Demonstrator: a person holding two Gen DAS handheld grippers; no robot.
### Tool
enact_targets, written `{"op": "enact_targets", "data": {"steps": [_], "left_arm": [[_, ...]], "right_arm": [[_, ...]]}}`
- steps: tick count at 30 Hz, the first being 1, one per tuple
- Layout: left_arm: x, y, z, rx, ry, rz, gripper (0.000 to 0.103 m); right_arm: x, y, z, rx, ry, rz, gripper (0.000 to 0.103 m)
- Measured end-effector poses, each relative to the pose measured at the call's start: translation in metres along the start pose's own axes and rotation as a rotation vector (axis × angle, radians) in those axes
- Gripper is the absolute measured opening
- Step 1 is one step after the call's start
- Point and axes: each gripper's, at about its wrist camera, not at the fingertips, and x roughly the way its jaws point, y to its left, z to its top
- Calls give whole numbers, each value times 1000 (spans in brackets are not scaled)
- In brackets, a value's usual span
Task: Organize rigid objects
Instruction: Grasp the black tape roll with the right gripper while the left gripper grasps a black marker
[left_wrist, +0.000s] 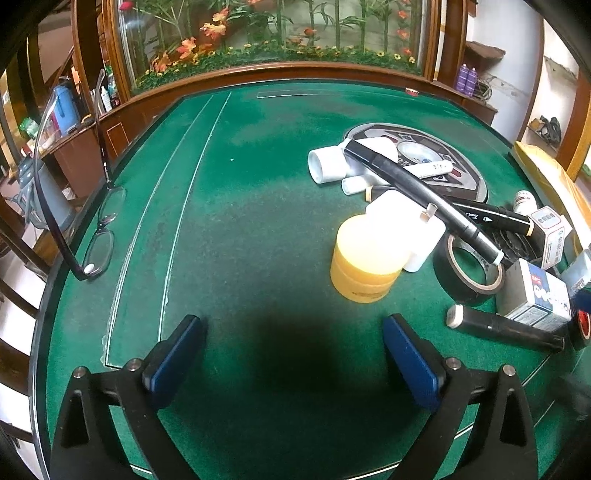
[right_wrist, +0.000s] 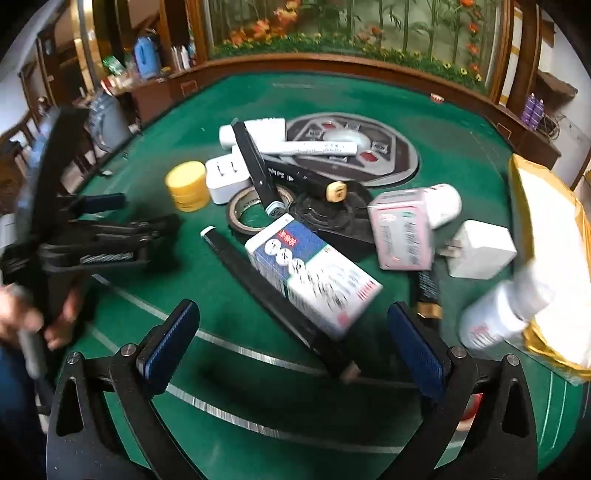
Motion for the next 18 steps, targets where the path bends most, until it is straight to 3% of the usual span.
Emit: {"op": "enact_targets", "data": {"steps": [5,9,12,13,15,18], "left_arm": [[-1,-3,-2,13,-2,2,99],[-4,1,-5,3,15,-21,98],[-13,-1,-7,5,6,-89,89],[-17,-4,-8,14,-4,-108,87],[-27,-11,-11,28,-31,-140,87],[-36,-24,-17,8,-25,-229,87]], "right_arm": [[-45,-35,-9,55,-43,40,103],[-73,-71,-36,127,-159,52,100],[-68,-101,-44,172,-75,38,81],[-60,-110,-52,205,-79,79,72],[-47,-122,-61,242,-64,137,71],[-39,-127,-54,239,-43,113,71]]}}
